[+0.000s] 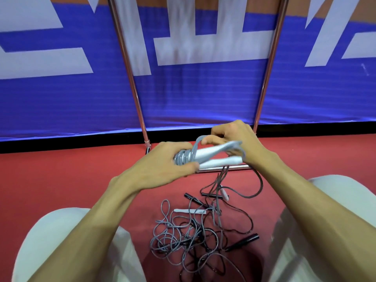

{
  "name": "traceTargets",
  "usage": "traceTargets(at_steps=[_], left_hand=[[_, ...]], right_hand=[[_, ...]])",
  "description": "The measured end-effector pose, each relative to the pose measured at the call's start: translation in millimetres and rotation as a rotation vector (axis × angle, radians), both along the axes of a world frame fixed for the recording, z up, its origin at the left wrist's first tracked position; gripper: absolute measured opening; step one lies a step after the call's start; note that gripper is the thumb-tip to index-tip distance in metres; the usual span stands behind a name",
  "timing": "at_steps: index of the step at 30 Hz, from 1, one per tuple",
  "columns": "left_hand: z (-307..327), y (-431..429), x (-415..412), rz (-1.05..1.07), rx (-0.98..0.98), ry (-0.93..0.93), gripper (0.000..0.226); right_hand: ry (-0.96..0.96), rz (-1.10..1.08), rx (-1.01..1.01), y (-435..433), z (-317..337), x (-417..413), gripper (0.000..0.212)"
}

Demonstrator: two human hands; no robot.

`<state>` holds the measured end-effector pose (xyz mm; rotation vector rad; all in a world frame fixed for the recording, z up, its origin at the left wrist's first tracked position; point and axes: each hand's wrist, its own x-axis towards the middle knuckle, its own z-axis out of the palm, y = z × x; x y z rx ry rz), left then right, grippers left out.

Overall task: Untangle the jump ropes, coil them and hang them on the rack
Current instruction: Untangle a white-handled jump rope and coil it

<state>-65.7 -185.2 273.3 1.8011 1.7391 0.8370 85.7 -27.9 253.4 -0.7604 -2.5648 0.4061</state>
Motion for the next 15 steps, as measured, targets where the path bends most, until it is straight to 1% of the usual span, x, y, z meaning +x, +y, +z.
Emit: traceTargets(at_steps=[1,2,3,6,7,8,10,13,15], left_hand=[[2,0,-1,0.023,0.02,-0.08,0.027],[3,1,-3,0.058,0.034,-0.166,0.016],[4,2,-4,0.099,0.049,-0.248,0.015],[3,5,-5,0.187,0.085,-0.427,0.041],[4,6,-4,0.2,0.099,-0.468,0.045],[5,7,-4,0.222,0.119,-0.491,0.041],[5,10,-5,0.309,0.16,-0.498,0.025],[-6,15,-11,0.508,0.187,-0.454,0.004],[-16,18,-17,0.596,0.184,-0.263,0.011]], right_hand=[[0.007,0.062,-0.025,3,-5,-1,0.031],[0.01,0.096,-0.05,2,-7,0,0.03],[0.022,0.107,-0.056,3,-10,0,0.032],[0.055,0.129,-0.164,-7,-8,-3,0.044],[0.04,0.143,-0.203,-6,-12,-6,0.044],[0.018,0.153,-0.248,-9,-13,-7,0.041],[-0.025,0.172,-0.349,-11,-17,-9,0.035],[-0.11,0.19,-0.486,-16,-19,-9,0.031],[-0.189,0.2,-0.53,-18,-21,-9,0.026]])
